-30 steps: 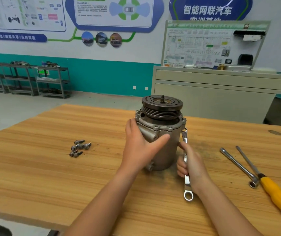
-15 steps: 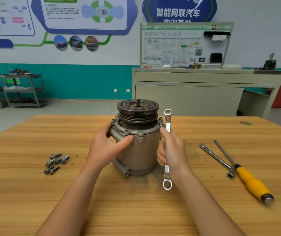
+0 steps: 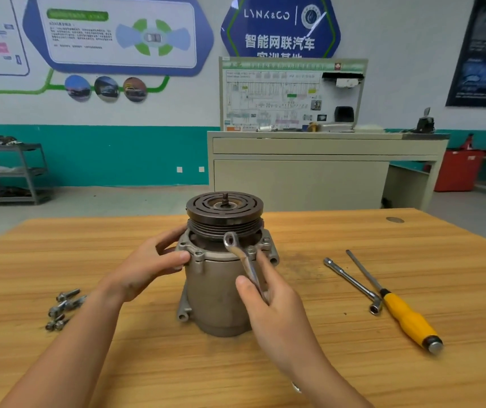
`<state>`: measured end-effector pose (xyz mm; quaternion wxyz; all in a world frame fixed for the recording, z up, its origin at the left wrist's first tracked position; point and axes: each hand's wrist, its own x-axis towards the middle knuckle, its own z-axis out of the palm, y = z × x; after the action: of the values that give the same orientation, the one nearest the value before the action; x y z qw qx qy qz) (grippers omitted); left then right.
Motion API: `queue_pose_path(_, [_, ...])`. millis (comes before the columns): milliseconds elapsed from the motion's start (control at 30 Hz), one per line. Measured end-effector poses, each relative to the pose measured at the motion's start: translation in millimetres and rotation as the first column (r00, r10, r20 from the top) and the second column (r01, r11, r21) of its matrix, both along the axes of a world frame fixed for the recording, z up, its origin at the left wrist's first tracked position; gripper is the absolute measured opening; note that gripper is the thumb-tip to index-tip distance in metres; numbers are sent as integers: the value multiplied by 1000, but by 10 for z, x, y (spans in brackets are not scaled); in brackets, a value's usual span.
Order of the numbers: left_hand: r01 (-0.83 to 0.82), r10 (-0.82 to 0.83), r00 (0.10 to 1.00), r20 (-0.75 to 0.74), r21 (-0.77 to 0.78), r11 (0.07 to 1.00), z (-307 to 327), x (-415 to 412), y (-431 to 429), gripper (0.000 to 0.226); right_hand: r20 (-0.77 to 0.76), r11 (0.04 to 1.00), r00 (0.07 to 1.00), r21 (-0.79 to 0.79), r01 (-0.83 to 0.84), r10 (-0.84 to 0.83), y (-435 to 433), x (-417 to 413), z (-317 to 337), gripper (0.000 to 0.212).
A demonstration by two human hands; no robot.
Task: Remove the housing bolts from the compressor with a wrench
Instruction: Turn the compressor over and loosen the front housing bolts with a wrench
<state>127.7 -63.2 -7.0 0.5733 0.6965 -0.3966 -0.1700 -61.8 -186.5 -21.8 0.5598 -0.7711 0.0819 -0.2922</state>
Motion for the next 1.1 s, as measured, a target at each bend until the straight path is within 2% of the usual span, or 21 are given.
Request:
queue_pose_path(100, [-30,28,999,-26,-63,998,-80,-22,-11,118,5,1000,1000,-3,2,-2,-20,-16,64,38])
queue_pose_path(200, [-97,98,995,-3,-114,989,-138,-85,14,93,-49,999,999,-36,-15,13,-13,12,51,55])
queue_pose_path(233, [-141,143,990,9,-121,983,-161,-101,23,89,-84,999,996,-46,-13,9,-14,32,56,63])
queue_pose_path(300, [-217,221,975,18,-135,967,-193,-141,29,95,-142,997,990,-77,-6,-5,-36,65,79,70])
queue_pose_path(367, [-252,258,966,20,-160,954,-199,-190,19,101,-135,992,990,-127,17,-34,-88,53,100,56])
queue_pose_path(433, [-261,271,962,33,-175,949,-193,-226,3,101,-132,969,986,-237,63,-97,-148,-35,156,21])
queue_pose_path(467, [-268,280,959,44,-178,947,-190,-232,-6,99,-105,949,985,-298,102,-139,-202,-81,162,17])
queue_pose_path(567, [-317,334,941,60,-200,927,-210,-231,-32,80,-126,870,962,-466,160,-244,-370,-230,221,29])
queue_pose_path(733, [-396,425,902,72,-252,883,-273,-271,-55,77,-96,578,911,-798,170,-400,-517,-309,439,27])
queue_pose_path(833, [-412,445,892,81,-264,872,-299,-279,-72,69,-84,474,904,-869,140,-420,-461,-286,561,30])
queue_pose_path(967, [-432,464,882,81,-253,866,-311,-311,-78,68,-44,400,889,-903,160,-455,-460,-257,683,30])
queue_pose_path(1100, [-441,469,883,26,-298,847,-341,-393,-110,66,-97,360,851,-926,113,-515,-547,-216,765,30])
